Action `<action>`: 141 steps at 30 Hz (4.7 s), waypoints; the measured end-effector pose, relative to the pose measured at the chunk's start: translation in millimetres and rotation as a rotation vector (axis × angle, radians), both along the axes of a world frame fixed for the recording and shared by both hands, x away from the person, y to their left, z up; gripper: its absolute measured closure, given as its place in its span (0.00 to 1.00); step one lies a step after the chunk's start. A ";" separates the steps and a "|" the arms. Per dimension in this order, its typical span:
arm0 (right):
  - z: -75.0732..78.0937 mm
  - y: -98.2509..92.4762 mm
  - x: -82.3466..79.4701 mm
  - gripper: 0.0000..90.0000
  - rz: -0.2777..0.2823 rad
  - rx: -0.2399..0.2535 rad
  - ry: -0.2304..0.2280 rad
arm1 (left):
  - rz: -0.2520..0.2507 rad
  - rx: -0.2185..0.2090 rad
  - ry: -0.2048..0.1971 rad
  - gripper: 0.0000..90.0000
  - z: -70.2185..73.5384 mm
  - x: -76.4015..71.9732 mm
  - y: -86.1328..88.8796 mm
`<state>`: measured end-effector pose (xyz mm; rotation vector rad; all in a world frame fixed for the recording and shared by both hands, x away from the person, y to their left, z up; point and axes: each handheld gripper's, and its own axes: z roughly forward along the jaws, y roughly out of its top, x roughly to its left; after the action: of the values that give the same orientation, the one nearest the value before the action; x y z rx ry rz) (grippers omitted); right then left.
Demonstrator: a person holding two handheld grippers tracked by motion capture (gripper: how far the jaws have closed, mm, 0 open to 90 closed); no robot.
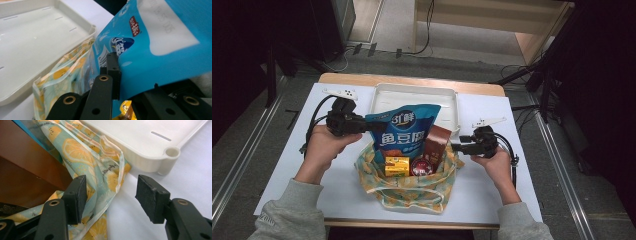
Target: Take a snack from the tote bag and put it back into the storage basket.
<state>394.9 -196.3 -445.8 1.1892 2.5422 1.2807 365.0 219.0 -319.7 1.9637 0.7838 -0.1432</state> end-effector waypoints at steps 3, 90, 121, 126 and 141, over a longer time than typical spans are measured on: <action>0.2 -0.2 -0.2 0.48 -0.001 0.000 -0.003 | -0.002 0.000 0.001 0.99 1.9 1.0 -2.6; 3.5 6.2 -3.6 0.48 0.036 0.012 -0.014 | 0.216 0.050 -0.066 0.99 96.1 76.5 30.6; 4.4 7.9 -6.4 0.50 0.053 0.008 -0.011 | 0.219 0.012 -0.047 0.99 58.8 140.5 -6.9; 3.7 4.9 -6.6 0.50 0.044 0.010 -0.007 | 0.235 0.021 -0.049 0.99 47.3 149.3 -14.1; 2.9 4.4 -6.4 0.49 0.045 0.005 -0.008 | 0.241 0.041 -0.064 0.98 32.0 159.0 -15.3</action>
<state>388.4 -191.9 -442.9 1.1319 2.5755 1.2991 524.0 203.7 -287.8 1.8848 0.9799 0.0798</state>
